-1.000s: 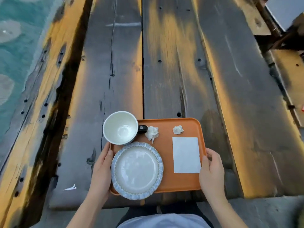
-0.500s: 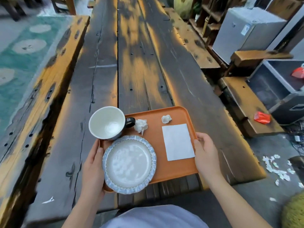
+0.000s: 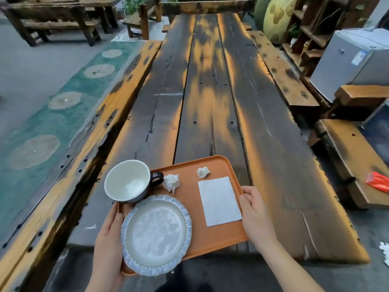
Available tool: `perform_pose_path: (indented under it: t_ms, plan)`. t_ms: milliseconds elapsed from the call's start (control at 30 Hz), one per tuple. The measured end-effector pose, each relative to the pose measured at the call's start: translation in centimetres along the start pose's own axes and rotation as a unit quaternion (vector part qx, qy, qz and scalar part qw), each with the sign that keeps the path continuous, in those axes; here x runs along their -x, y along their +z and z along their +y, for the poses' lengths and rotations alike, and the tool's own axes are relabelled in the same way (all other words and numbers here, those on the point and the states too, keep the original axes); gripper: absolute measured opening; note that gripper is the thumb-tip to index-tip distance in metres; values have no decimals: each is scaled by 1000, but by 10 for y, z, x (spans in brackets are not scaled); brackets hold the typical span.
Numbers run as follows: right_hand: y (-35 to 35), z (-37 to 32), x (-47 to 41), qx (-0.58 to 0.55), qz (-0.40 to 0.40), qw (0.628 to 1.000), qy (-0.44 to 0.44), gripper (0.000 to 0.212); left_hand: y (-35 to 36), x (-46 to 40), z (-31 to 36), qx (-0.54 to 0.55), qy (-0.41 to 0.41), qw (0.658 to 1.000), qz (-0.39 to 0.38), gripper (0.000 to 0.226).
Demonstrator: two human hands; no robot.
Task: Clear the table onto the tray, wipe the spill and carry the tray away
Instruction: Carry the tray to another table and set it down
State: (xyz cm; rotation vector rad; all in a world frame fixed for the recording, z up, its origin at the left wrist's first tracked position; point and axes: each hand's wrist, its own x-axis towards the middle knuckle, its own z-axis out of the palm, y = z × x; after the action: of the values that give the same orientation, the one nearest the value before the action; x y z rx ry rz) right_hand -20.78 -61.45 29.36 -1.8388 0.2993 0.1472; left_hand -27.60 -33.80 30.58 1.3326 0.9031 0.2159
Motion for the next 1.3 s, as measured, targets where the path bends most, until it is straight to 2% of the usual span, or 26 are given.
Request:
perform_pose_path:
  t_ms: [167,333,633,767,900,967,1167,1300]
  plan:
    - [46,-15,10,6,-55,998,-33,13,-60,4,-4,47,-14,996,76,42]
    - [108,-38,20,28,-118,990,-70,12,-125,12,-3,107,-2,986,127,48]
    - [257,-75,90,67,-262,955,-119,15,-270,37,-19,192,41,944,265,42]
    - [323,-76,139,85,-353,921,-143,21,-335,64,-44,230,31,911,342,41]
    - [378,-70,187,105,-435,878,-169,17,-382,103,-67,268,29,865,423,37]
    - [401,-66,210,114,-472,855,-180,24,-398,123,-78,287,31,842,456,33]
    - [445,-68,257,137,-569,786,-198,25,-421,161,-98,322,39,781,533,36]
    - [468,-77,261,175,-614,740,-212,22,-415,166,-102,338,49,757,557,38]
